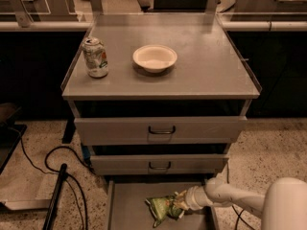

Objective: Pick green jalapeno chip bag from bottom drawer and place on counter

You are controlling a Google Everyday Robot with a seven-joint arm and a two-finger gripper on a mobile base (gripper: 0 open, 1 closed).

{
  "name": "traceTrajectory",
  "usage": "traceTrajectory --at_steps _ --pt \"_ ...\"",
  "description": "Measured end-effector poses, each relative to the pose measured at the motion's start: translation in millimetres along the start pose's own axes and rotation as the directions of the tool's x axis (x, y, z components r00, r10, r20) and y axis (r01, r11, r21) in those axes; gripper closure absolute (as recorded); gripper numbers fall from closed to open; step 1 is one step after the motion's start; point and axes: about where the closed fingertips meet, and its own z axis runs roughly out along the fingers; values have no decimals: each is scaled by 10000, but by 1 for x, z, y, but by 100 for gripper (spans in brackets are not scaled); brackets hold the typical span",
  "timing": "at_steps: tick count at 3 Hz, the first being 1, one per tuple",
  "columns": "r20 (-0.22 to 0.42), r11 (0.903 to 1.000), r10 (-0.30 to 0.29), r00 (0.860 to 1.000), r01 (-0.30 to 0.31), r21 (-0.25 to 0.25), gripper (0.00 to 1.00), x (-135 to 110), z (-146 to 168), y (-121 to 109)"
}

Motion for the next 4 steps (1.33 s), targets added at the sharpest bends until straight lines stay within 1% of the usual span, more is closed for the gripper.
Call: traceTrajectory --at_steps 1,2,3,4 --pt "-256 9997 251 9994 -250 55 100 -7 -38 27" --pt "-371 9992 159 9992 -172 -352 100 -7 -38 52" --pt "-362 9993 166 9992 -178 -331 100 -7 -37 50" --pt "-315 9986 407 9987 -417 -322 100 -9 -43 47"
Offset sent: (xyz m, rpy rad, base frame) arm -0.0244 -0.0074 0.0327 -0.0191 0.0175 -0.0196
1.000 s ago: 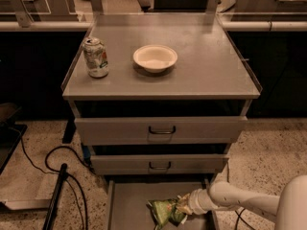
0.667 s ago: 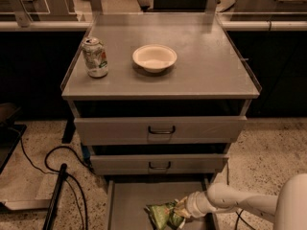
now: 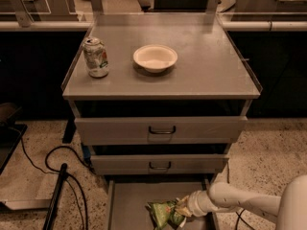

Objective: Pick green jalapeno chip bag from bottom drawer and place on counter

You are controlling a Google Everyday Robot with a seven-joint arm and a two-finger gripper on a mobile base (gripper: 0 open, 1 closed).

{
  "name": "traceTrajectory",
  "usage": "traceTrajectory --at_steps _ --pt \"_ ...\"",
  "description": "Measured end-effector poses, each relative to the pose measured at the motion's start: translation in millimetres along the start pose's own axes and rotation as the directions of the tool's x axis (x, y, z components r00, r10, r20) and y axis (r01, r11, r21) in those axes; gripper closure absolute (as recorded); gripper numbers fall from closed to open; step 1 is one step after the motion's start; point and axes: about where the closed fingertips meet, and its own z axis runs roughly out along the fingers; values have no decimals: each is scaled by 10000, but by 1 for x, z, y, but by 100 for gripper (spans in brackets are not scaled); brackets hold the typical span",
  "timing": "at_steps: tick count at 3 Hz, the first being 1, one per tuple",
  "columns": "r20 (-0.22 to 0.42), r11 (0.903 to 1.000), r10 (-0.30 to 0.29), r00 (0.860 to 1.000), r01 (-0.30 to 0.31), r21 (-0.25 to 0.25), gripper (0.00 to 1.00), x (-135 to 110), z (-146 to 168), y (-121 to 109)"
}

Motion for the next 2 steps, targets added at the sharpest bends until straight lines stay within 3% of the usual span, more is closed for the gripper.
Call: traceTrajectory --at_steps 1,2 --pt "-18 9971 601 9982 -599 466 100 -6 -39 -4" --pt "-50 9856 908 9959 -891 1436 100 -19 -111 -6"
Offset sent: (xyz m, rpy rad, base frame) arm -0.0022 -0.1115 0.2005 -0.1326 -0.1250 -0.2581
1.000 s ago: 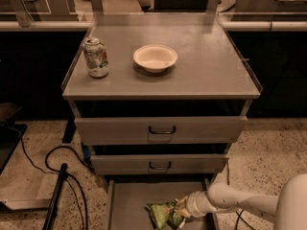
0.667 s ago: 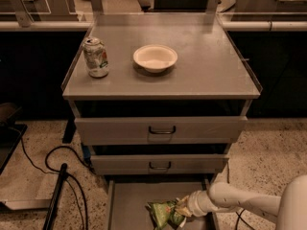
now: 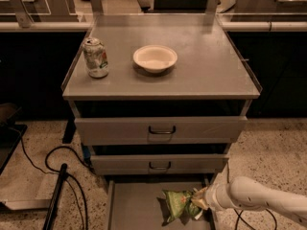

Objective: Pick green jalapeno chip bag from bottom drawer and place on counter

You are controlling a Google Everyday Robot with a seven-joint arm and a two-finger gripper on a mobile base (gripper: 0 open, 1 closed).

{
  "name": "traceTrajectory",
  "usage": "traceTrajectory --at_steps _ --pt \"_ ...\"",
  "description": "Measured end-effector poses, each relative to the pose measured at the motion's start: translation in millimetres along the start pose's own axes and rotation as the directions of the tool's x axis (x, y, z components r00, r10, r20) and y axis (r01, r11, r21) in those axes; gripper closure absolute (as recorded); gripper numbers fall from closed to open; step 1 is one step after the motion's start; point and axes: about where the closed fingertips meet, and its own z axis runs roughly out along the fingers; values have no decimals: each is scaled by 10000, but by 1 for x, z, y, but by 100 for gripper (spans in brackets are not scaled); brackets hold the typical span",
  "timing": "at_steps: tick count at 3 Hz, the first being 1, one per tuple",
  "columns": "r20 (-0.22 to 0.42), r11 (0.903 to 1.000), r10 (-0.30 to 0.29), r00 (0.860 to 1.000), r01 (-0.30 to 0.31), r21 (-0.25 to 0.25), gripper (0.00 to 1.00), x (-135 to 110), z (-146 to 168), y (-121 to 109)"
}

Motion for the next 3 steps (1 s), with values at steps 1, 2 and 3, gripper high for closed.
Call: traceTrajectory --at_steps 1,2,3 --pt "146 9934 -174 9997 156 1136 100 -22 -73 0" --pt "91 9900 -393 9992 377 1359 100 -31 -87 -5" --pt "209 9877 -445 9988 408 1511 100 -33 -93 -3"
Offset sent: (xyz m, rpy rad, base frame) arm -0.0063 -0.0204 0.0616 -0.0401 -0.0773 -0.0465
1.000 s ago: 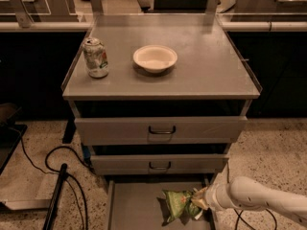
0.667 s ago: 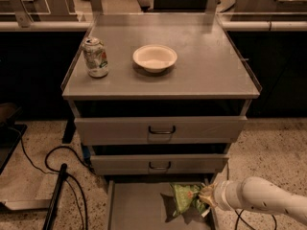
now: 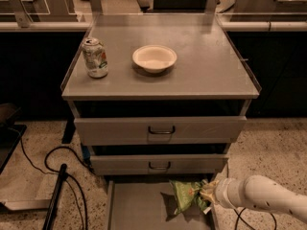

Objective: Pick green jalapeno chip bag from bottom drawer and place on counter

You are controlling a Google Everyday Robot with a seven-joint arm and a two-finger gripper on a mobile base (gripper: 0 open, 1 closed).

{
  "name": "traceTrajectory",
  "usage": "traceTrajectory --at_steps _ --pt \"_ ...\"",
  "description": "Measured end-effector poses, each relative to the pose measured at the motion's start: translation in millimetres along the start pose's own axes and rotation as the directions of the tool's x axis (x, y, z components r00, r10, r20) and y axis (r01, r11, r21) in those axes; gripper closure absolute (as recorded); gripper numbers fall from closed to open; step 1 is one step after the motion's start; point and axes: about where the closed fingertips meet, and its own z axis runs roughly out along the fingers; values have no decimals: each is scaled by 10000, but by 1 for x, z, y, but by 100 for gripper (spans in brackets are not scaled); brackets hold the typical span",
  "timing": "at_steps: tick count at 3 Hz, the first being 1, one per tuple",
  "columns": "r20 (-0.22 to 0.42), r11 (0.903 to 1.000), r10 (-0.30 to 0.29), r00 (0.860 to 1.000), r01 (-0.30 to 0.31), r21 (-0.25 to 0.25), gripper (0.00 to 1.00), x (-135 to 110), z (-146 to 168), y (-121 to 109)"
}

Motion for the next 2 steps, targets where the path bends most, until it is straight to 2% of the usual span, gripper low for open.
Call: traceTrajectory --at_steps 1,2 --pt "542 9982 48 9985 -80 588 100 -26 -49 -12" --pt "1063 9849 246 9940 -424 1678 100 -59 -129 -30"
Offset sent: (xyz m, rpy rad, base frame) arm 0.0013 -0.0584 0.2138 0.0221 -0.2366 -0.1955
